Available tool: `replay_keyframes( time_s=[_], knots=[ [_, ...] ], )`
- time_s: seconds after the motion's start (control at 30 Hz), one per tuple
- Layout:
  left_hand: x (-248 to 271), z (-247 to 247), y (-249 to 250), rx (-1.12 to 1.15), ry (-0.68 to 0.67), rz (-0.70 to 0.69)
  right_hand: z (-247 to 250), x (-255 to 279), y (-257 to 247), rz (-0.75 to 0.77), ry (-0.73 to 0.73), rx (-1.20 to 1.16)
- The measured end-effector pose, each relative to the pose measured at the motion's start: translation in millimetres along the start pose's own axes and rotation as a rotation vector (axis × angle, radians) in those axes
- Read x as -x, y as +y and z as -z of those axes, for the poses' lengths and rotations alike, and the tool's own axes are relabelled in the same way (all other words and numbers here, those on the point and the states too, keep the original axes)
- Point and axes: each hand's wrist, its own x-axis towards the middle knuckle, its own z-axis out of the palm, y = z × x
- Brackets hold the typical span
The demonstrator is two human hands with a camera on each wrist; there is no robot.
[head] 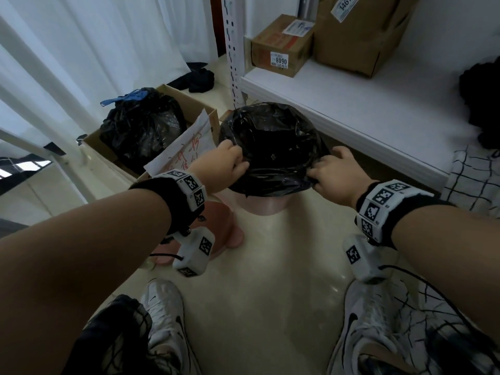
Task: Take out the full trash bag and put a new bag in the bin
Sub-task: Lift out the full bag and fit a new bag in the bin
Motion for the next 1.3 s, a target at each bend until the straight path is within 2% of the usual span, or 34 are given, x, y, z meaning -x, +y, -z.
replay_keyframes(
  time_s=[0.07,0.17,0.2,0.23,0.3,0.33,0.43,0.5,0.53,0.6,0.63,0.67,0.73,0.8,0.83,0.93,0.97,1.0,1.03,1.07,1.13,1.17,1.2,1.23,1.3],
  knots=[
    [-3,-4,-4,0.091,0.047,0.119,-13,-6,-7,-0.044,-0.173,-0.07],
    [-7,-13,-6,0.192,0.097,0.27,-20,-6,-21,0.009,-0.655,-0.346],
    [-8,-14,-4,0.239,0.121,0.297,-17,-5,-24,-0.006,-0.717,-0.422],
    [-8,-16,-1,0.284,0.155,0.318,-15,-5,-24,-0.035,-0.667,-0.465],
    [-10,-15,2,0.396,0.215,0.395,-8,-9,-19,-0.147,-0.361,-0.505],
    [-11,-12,3,0.438,0.225,0.454,-6,-13,-15,-0.254,-0.195,-0.532],
    [-17,-8,0,0.538,0.104,0.543,1,-17,-4,-0.538,0.215,-0.694],
    [-21,-6,-4,0.663,0.022,0.596,6,-19,-5,-0.561,0.407,-0.811],
    [-20,-3,-3,0.729,-0.022,0.628,8,-20,-6,-0.536,0.439,-0.851],
    [-21,-5,-6,0.71,-0.045,0.635,11,-21,-9,-0.501,0.35,-0.854],
    [-21,-7,-5,0.663,-0.029,0.613,12,-21,-9,-0.481,0.292,-0.78],
    [-19,-8,-3,0.642,0.001,0.605,13,-19,-9,-0.437,0.254,-0.621],
    [-14,-11,-1,0.535,0.013,0.574,11,-19,-9,-0.242,0.254,-0.213],
    [-11,-13,1,0.364,-0.027,0.492,6,-20,-17,-0.061,0.185,0.012],
    [-9,-13,3,0.338,-0.03,0.426,2,-23,-23,-0.038,0.06,0.045],
    [-6,-7,13,0.341,-0.012,0.283,-20,-22,-39,-0.051,-0.573,-0.038],
    [-6,-5,16,0.319,-0.017,0.249,-22,-19,-43,-0.041,-0.717,-0.084],
    [-6,-4,17,0.306,-0.038,0.219,-21,-16,-46,-0.01,-0.754,-0.117],
    [-6,-3,17,0.302,-0.049,0.194,-17,-16,-50,0.023,-0.677,-0.166],
    [-7,-1,17,0.302,-0.059,0.183,-10,-15,-53,0.022,-0.522,-0.202],
    [-9,1,17,0.311,-0.069,0.171,6,-14,-66,0.031,-0.055,-0.221],
    [-10,2,17,0.311,-0.069,0.161,12,-15,-72,0.056,0.109,-0.243],
    [-10,3,18,0.308,-0.073,0.149,17,-16,-77,0.077,0.133,-0.263],
    [-10,6,19,0.306,-0.083,0.136,15,-21,-79,0.08,0.01,-0.276],
    [-10,12,22,0.297,-0.123,0.112,13,-28,-78,-0.041,-0.441,-0.313]
  ],
)
